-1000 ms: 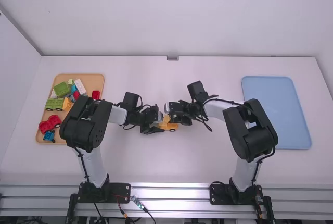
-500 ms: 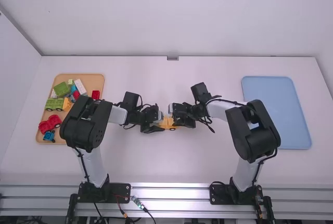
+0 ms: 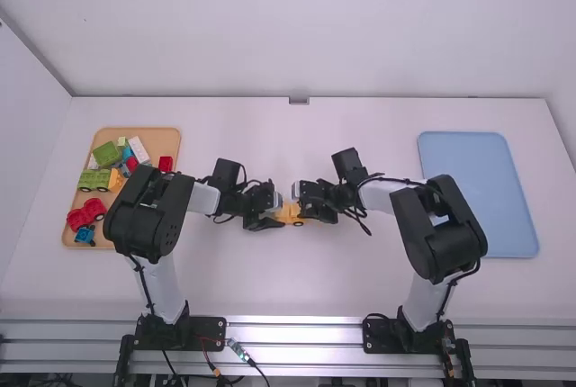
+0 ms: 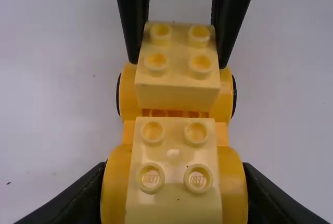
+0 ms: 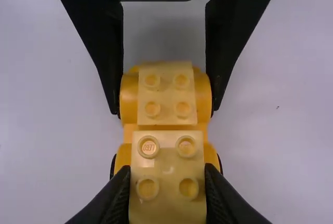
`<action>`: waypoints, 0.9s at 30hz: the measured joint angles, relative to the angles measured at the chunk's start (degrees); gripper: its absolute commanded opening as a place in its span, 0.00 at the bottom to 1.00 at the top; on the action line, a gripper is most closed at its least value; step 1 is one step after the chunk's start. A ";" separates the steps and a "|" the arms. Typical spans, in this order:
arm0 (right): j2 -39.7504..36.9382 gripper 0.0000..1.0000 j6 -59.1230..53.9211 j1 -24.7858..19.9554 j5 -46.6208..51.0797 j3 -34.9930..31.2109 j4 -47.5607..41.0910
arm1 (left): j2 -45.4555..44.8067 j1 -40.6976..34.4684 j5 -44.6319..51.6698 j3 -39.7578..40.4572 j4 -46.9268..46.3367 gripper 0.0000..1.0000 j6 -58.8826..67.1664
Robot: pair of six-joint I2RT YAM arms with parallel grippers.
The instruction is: Assemble lego blocks to make yellow taxi
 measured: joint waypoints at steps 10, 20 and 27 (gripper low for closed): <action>-0.11 0.00 0.87 1.40 1.33 0.00 0.37 | 0.00 -0.09 0.11 0.00 -0.37 0.51 0.39; -0.22 0.00 0.87 1.40 1.27 0.00 -0.28 | -0.02 -0.42 0.26 0.00 -0.61 0.50 0.66; -0.74 0.00 1.01 1.05 1.99 0.00 -1.44 | -0.02 -1.49 -0.37 -0.48 2.01 0.46 0.17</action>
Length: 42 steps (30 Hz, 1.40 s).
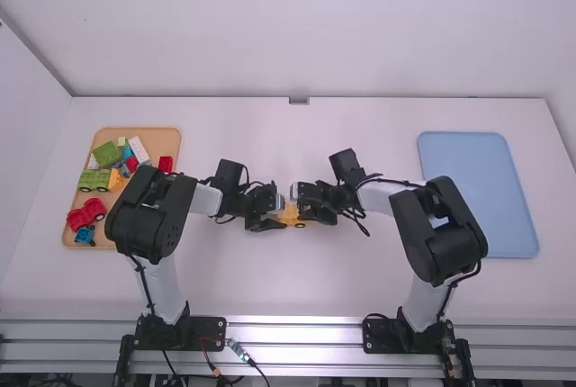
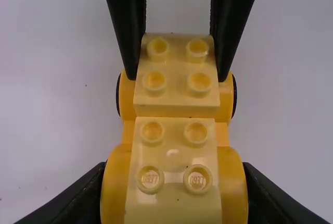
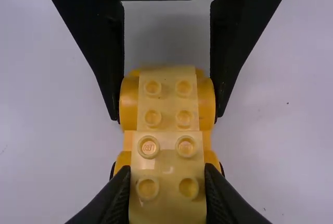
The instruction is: Assemble lego blocks to make yellow taxi
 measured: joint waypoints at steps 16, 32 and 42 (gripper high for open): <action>-0.11 0.16 -0.02 -0.02 0.33 0.00 -0.13 | -0.04 -0.20 -0.26 -0.13 0.39 0.44 -0.42; -0.11 0.69 0.09 0.76 -0.26 0.00 0.04 | -0.04 -0.94 -0.33 -0.11 0.42 0.42 -0.48; -0.11 0.80 0.20 0.50 -1.88 -0.02 2.05 | -0.04 -0.94 -0.46 -0.11 0.39 0.40 -0.87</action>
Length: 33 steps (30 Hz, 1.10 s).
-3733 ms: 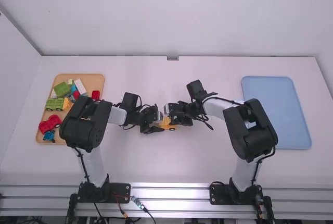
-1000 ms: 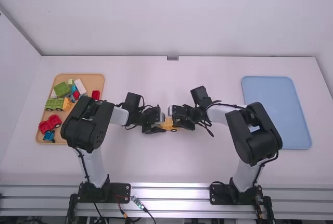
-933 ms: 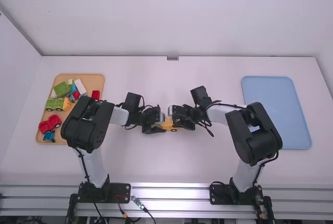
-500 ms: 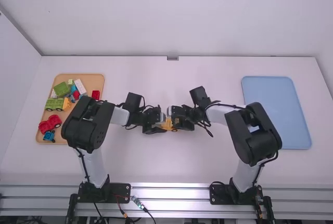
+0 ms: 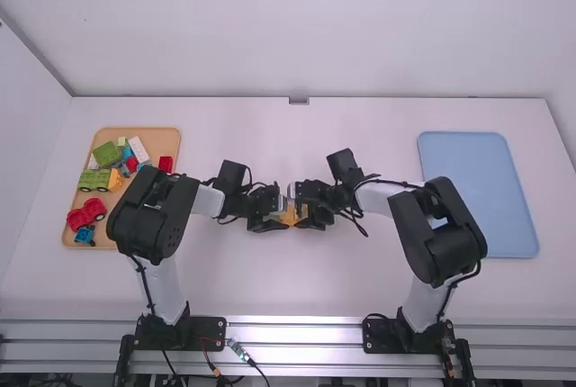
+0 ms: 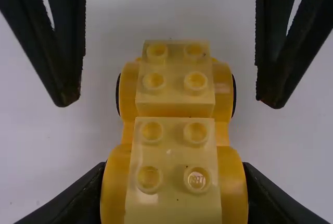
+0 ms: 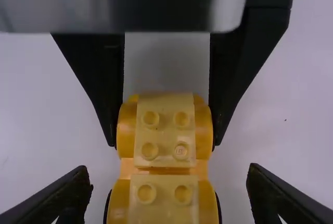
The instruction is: Assemble lego blocks to make yellow taxi
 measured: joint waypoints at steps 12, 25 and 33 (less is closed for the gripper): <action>-4.94 0.33 -4.13 -4.85 -6.29 -0.15 -7.08 | 0.00 0.00 -0.04 0.00 0.07 0.40 -0.02; -5.62 0.00 -5.81 -7.82 -7.23 -3.52 -4.20 | 0.00 0.00 -0.07 0.00 0.04 0.39 -0.02; -5.62 0.00 -1.25 -7.78 -6.36 -7.56 4.61 | 0.00 -0.02 -0.04 0.00 0.09 0.35 -0.04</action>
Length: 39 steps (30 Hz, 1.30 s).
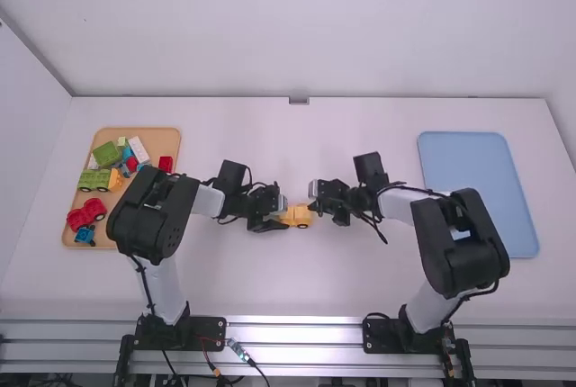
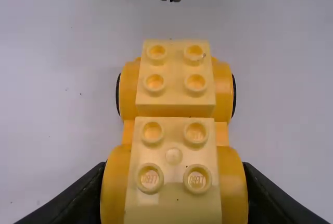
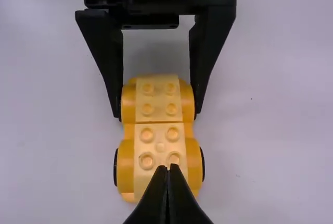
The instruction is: Assemble lego blocks to make yellow taxi
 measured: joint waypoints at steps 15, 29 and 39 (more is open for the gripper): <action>0.00 0.00 3.69 3.04 3.02 -0.46 2.27 | 0.00 0.02 -0.04 0.00 -0.07 0.33 0.04; 0.07 0.00 3.82 2.97 3.37 -0.46 3.78 | 0.00 0.02 -0.09 0.00 -0.04 0.31 -0.11; 0.17 0.00 4.44 2.95 3.39 -0.48 3.32 | 0.00 0.02 -0.13 0.00 0.02 0.30 -0.44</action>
